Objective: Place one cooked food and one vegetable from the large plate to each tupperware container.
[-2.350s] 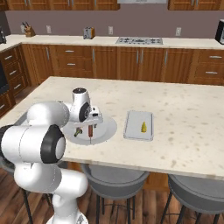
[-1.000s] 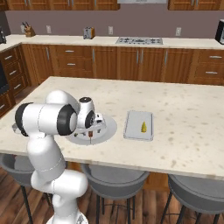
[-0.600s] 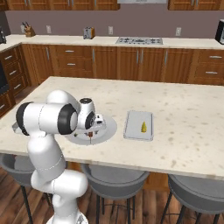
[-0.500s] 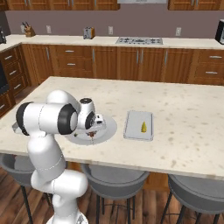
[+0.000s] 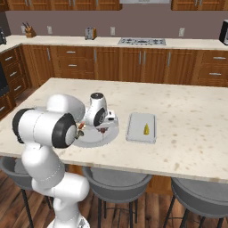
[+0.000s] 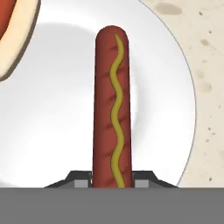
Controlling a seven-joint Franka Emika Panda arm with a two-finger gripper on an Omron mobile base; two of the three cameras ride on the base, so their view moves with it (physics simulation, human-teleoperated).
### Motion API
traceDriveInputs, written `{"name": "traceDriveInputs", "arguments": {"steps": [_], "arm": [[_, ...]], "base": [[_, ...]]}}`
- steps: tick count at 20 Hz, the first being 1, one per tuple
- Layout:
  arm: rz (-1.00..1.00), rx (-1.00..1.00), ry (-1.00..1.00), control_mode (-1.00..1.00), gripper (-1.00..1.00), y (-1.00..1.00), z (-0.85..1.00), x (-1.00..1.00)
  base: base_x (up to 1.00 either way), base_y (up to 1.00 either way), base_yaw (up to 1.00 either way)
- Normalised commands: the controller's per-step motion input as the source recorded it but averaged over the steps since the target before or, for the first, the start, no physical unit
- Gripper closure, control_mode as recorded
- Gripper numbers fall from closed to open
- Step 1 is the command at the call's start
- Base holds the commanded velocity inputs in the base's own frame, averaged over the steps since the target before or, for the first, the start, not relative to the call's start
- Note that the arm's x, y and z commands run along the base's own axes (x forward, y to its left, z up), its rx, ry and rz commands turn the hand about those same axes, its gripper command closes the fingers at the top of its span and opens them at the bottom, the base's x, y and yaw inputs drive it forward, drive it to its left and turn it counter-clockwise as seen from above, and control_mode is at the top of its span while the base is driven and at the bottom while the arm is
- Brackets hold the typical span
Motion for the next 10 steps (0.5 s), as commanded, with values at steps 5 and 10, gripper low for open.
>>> {"name": "traceDriveInputs", "arguments": {"steps": [5,10], "arm": [[-0.29,0.0,-0.11,-1.0,1.0,-0.99,0.55,0.05],[-0.29,-0.01,0.0,-1.0,1.0,-0.94,0.16,0.03]], "base": [[0.0,0.0,0.0],[0.0,0.0,0.0]]}}
